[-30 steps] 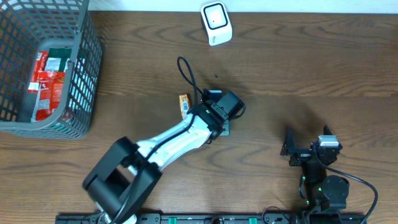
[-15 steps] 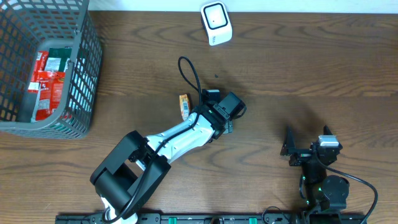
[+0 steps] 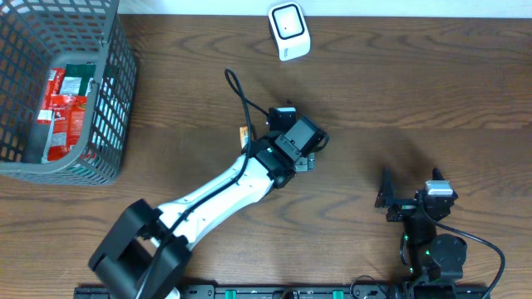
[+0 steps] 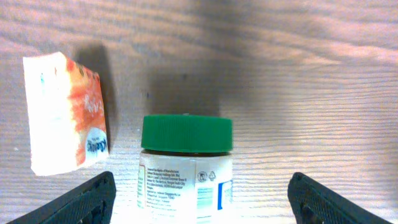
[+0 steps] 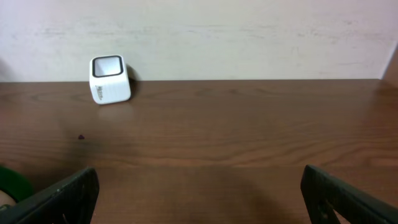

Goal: Scan the item barcode
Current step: 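Carry the jar out and set it beside the orange pack, then release the jar and pull the left arm back toward the basket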

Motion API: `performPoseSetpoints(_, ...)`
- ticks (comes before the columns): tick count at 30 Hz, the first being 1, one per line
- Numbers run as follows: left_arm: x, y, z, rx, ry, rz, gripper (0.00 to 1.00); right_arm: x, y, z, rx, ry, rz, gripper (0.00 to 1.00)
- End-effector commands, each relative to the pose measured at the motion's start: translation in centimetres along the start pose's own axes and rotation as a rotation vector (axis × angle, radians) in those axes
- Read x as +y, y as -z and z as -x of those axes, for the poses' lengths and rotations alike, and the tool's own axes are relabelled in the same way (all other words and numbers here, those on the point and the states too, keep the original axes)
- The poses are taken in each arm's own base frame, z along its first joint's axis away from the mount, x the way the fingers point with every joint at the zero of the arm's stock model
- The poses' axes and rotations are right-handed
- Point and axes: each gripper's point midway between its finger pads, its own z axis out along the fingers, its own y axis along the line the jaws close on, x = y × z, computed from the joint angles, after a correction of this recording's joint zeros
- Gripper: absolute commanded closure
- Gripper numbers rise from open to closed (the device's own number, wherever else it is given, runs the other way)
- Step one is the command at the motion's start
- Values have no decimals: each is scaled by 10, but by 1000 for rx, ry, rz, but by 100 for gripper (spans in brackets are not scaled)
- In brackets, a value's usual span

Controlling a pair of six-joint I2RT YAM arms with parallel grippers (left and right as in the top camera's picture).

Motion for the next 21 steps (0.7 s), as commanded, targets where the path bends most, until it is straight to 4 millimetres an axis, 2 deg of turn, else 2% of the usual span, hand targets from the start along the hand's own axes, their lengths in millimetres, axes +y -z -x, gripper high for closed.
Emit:
performPoseSetpoints(1, -2, 21, 17, -59, -44, -23, 11, -1, 0, -1, 1, 4, -3, 1)
performPoseSetpoints(7, 6, 56, 37, -145, -107, -22, 11, -1, 0, -1, 1, 4, -3, 1)
performPoseSetpoints(10, 28, 86, 52, -193, -98, -1, 11, -1, 0, -1, 1, 4, -3, 1)
performPoseSetpoints(13, 59, 113, 69, -242, -55, 37, 11, -1, 0, -1, 1, 4, -3, 1)
performPoseSetpoints(21, 167, 179, 99, -369, 156, 166, 11, -1, 0, -1, 1, 4, -3, 1)
